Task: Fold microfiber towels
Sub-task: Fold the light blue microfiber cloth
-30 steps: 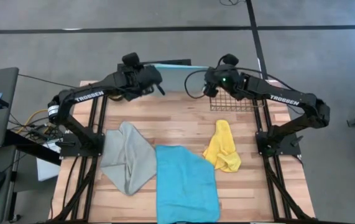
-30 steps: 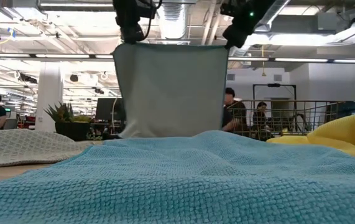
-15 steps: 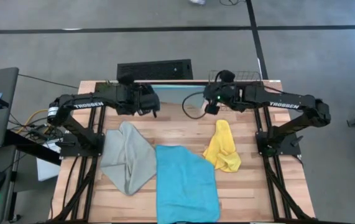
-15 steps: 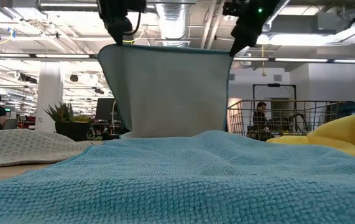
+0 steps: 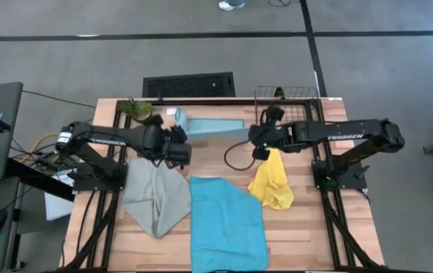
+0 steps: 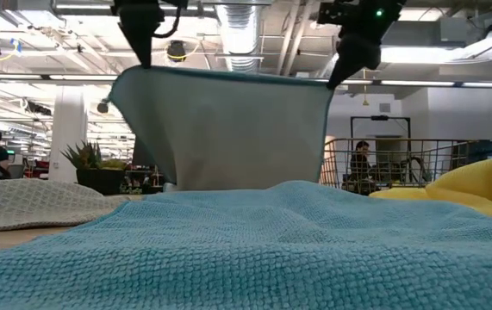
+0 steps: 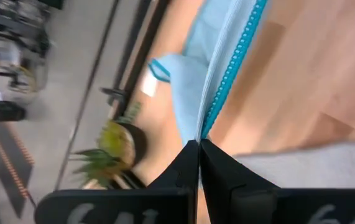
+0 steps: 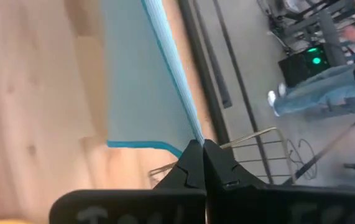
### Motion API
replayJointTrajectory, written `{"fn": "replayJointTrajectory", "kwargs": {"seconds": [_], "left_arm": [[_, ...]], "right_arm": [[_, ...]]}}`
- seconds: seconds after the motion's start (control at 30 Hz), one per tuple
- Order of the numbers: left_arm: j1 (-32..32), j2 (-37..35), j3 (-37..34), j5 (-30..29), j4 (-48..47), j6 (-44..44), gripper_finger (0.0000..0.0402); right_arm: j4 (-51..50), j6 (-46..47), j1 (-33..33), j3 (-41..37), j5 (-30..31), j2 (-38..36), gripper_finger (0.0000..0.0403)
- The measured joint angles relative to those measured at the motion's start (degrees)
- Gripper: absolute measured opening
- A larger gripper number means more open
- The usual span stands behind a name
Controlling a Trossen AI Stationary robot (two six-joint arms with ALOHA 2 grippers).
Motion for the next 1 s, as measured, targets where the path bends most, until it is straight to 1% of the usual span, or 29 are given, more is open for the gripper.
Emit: {"fn": "replayJointTrajectory", "kwargs": {"seconds": [0.17,0.27,0.37,0.4,0.5,0.63,0.7,0.8,1.0], "left_arm": [[-4.7,0.0,-2.3,7.4,-0.3,-4.0,0.0000],[-7.9,0.0,-2.3,10.7,-0.9,-7.6,0.0000],[-10.9,0.0,-2.3,14.5,-0.9,-10.1,0.0000],[-11.7,0.0,-2.3,14.8,-0.9,-10.2,0.0000],[-12.4,0.0,-2.3,11.3,-1.2,-7.5,0.0000],[-8.7,-0.1,-1.9,5.5,-1.5,-3.8,0.0000],[-6.1,-0.1,-1.9,2.0,-1.2,-1.1,0.0000],[-1.4,-0.1,-1.9,-2.9,-1.1,3.1,0.0000],[9.1,-0.3,-1.8,-12.6,-0.7,9.6,0.0000]], "right_arm": [[-1.4,3.9,4.0,-0.5,-4.4,0.0,0.0002],[-1.4,5.6,6.6,-0.5,-5.1,0.0,0.0002],[-1.5,6.9,8.8,-0.5,-7.9,0.0,0.0002],[-1.5,6.9,9.5,-0.5,-8.2,0.0,0.0002],[-1.2,4.5,10.2,-0.5,-6.2,0.0,0.0002],[0.3,3.0,6.9,-0.5,-1.0,-0.3,0.0002],[0.8,1.5,4.2,-0.5,0.8,-0.3,0.0002],[3.7,-1.7,-0.6,-0.5,1.3,0.2,0.0002],[15.1,-12.3,-9.5,-0.5,1.2,0.4,0.0002]]}}
